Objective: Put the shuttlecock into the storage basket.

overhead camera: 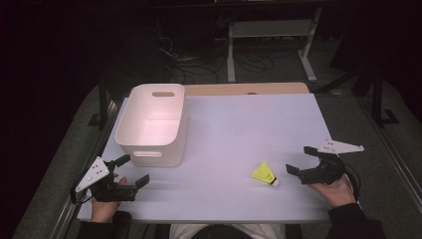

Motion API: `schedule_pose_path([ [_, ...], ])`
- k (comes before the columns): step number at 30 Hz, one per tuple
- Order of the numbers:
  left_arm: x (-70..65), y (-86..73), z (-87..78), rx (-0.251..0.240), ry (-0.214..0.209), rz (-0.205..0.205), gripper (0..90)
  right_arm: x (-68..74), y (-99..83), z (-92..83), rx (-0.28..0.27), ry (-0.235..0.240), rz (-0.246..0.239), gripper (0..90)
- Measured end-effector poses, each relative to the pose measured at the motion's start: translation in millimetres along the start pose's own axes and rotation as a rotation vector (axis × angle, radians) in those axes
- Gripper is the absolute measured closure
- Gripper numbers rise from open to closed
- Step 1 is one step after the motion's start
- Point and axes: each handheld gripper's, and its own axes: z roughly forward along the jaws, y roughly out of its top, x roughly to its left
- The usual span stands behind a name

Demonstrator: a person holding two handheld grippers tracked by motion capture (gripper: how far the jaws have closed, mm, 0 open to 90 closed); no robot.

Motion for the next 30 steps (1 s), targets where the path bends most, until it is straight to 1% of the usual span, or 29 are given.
schedule_pose_path([
  [15, -0.2, -0.1, -0.2, -0.002, -0.002, -0.001, 0.0, 1.7, 0.5, -0.2, 0.002, 0.004, -0.004, 0.0],
  [20, -0.3, -0.2, -0.2, -0.001, -0.002, 0.000, 0.0, 5.5, 1.6, -1.2, 0.001, 0.010, -0.009, 0.0],
  [24, -0.5, -0.3, -0.6, 0.000, -0.002, -0.001, 0.0, 5.9, 1.8, -0.3, 0.012, 0.013, -0.010, 0.0],
  [26, -0.4, -0.3, -0.5, 0.001, -0.001, 0.001, 0.0, 5.2, 2.7, -1.1, 0.016, 0.006, -0.011, 0.0],
  [28, -0.4, -0.3, -0.3, 0.002, -0.002, 0.001, 0.0, 4.4, 3.1, -1.4, 0.016, 0.008, 0.001, 0.0],
  [30, -0.5, -0.3, -0.3, 0.002, -0.003, 0.002, 0.0, 4.7, 3.2, -0.3, 0.026, 0.008, -0.003, 0.0],
])
